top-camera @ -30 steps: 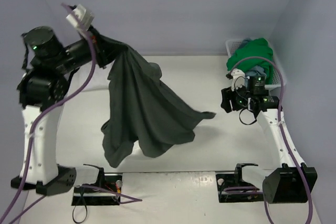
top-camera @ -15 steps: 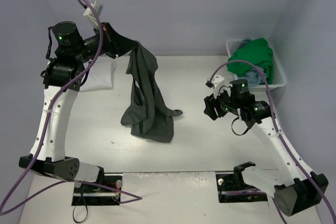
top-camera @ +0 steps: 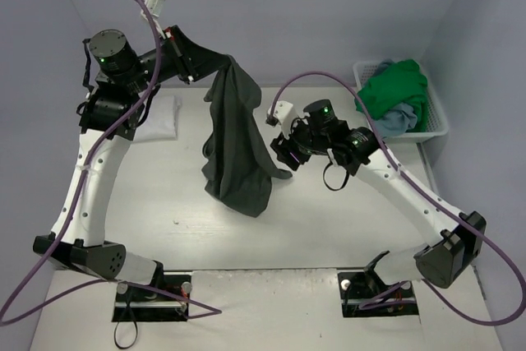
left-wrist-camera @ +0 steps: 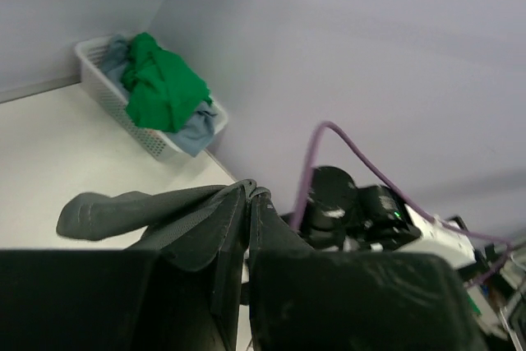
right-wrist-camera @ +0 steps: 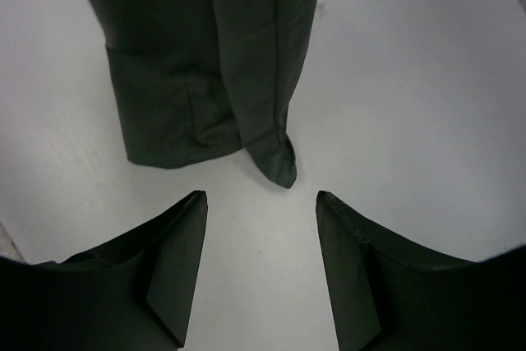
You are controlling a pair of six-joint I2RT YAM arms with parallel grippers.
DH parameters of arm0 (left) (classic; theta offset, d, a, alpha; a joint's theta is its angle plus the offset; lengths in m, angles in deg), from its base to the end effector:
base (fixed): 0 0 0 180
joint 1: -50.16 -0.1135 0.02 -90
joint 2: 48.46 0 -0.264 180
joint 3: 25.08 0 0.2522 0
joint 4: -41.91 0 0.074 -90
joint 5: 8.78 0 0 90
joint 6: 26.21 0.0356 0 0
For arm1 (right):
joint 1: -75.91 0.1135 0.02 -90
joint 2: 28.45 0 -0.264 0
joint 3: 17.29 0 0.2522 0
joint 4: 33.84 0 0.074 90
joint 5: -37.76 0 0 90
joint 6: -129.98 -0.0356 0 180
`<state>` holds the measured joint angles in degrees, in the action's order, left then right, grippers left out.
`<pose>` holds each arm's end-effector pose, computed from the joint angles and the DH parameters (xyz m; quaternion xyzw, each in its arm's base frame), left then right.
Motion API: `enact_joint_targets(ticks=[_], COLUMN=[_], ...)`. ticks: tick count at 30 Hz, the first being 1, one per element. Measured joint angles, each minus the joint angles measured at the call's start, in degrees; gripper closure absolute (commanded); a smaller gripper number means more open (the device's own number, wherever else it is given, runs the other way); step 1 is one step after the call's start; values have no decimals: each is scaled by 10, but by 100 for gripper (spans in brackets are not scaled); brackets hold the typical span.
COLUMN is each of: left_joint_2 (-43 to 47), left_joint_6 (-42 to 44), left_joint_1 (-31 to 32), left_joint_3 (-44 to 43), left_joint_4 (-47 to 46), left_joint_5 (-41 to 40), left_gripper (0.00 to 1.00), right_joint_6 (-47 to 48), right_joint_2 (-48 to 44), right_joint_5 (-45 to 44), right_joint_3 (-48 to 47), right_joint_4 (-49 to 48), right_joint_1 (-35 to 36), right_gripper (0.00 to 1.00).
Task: Fold and stack the t-shirts
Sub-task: Flatten out the tshirt
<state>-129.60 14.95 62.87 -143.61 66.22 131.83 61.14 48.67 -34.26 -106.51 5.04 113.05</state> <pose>0.2610 -0.0871 0.5494 0.1438 0.6384 -0.5906 0.4722 0.2357 0.1923 0.3751 -0.4813 0.6947 0.2037 0.4942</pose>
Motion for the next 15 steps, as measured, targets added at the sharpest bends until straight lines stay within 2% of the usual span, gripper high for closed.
enact_joint_targets(ticks=[4,11,15], left_joint_2=[3,24,30], left_joint_6=[15,35,42], left_joint_1=[24,25,26], left_joint_3=[-30,-55,-56], left_joint_4=[1,3,6], left_joint_5=[21,32,35], left_gripper=[100,100,100], right_joint_6=[15,38,43], right_joint_2=[32,82,98], right_joint_5=[-16,-37,-23], right_joint_3=[-12,117,165], right_joint_4=[-32,-126,-156], right_joint_1=[1,-10,-42], right_gripper=[46,45,43])
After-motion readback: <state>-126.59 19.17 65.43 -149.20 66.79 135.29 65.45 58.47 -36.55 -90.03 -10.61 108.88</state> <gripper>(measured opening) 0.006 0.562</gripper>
